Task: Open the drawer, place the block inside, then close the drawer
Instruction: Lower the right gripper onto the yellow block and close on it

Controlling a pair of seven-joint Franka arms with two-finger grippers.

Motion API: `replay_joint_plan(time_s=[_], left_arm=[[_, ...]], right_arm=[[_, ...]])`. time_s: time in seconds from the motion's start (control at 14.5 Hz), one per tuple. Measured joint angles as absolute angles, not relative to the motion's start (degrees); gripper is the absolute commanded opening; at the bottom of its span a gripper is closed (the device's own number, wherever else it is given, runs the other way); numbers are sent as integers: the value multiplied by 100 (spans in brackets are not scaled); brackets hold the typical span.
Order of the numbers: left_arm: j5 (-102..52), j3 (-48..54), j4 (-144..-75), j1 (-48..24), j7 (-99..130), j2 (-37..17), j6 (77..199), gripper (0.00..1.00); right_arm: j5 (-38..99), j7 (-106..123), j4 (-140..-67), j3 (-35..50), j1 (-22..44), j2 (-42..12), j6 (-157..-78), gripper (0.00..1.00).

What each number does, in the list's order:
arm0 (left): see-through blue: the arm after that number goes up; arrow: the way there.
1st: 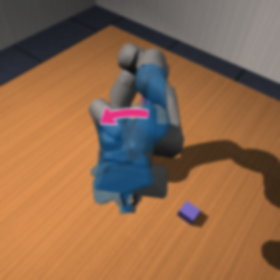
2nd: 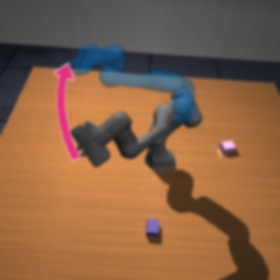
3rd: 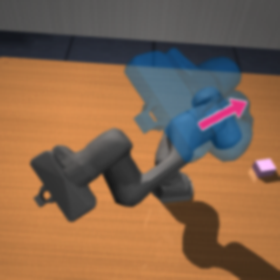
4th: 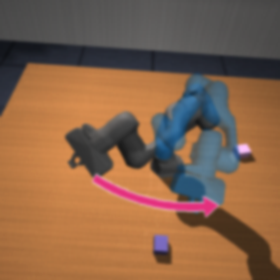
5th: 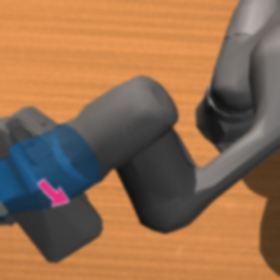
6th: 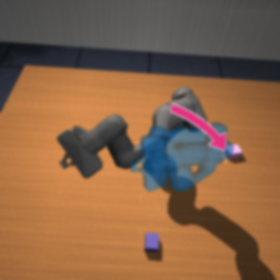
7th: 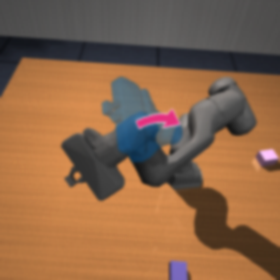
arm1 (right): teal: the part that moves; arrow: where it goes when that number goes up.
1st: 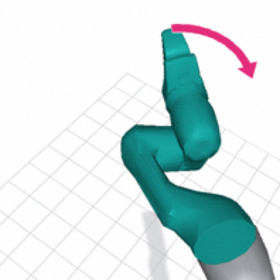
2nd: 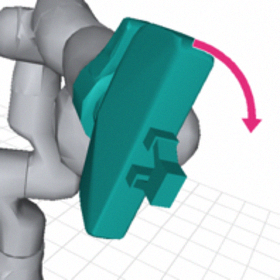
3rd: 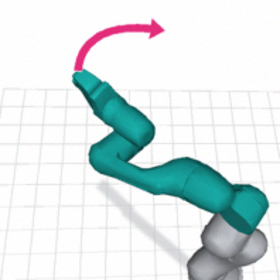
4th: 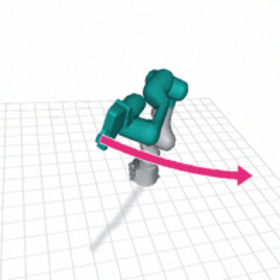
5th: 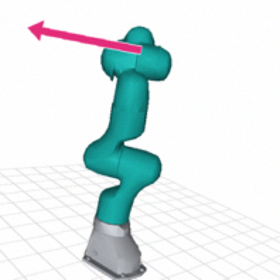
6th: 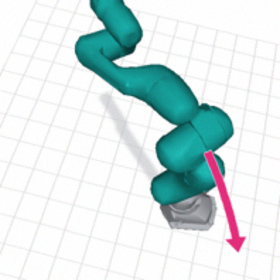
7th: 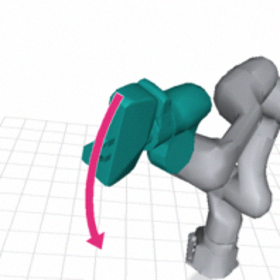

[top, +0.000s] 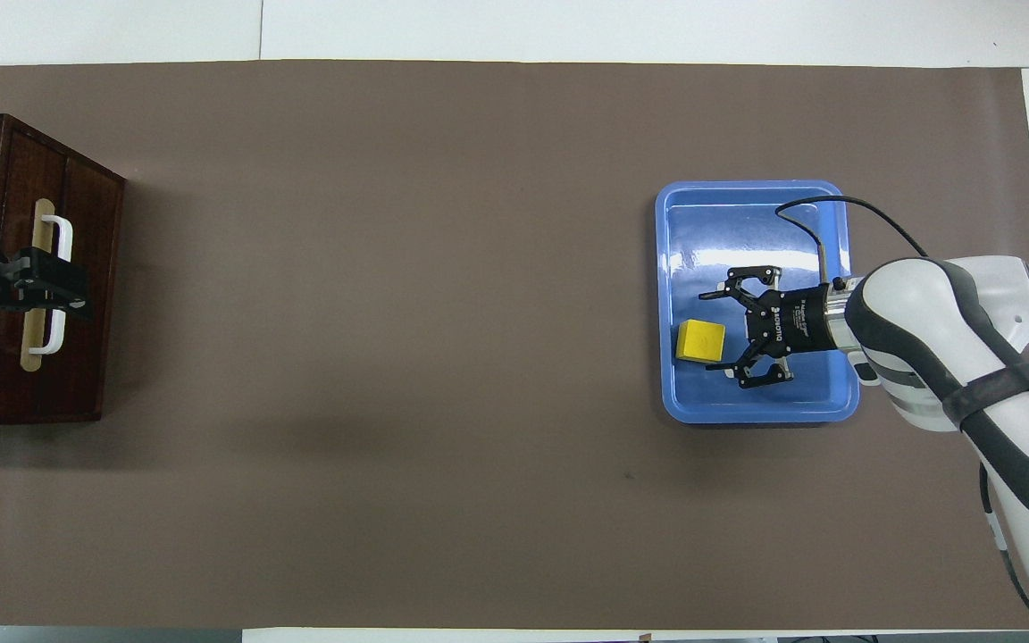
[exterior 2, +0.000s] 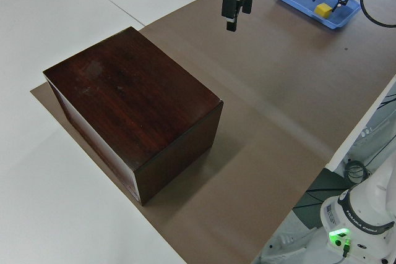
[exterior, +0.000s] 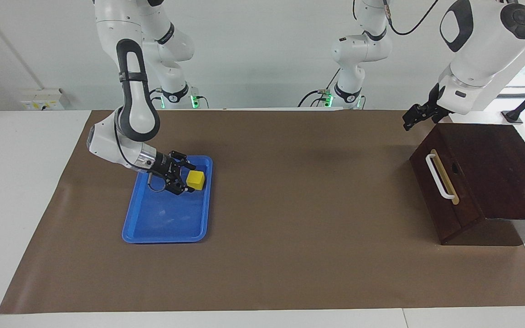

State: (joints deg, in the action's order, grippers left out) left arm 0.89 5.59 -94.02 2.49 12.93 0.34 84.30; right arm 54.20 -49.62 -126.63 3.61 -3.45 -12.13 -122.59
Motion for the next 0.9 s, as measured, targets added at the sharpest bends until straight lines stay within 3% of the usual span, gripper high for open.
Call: replay_joint_plan(time_s=[0.34, 0.69, 0.9], left_arm=[[89, 559, -9402, 249, 1293, 34, 8430, 100], [89, 559, -9402, 249, 1293, 34, 8430, 100], [89, 559, -9402, 249, 1293, 34, 8430, 100]], right_arm=[[5510, -4908, -12690, 350, -346, -1222, -12328, 98], [5511, -4907, -12747, 347, -346, -1231, -12416, 85], [5511, -4906, -12752, 344, -347, -1232, -12418, 72]])
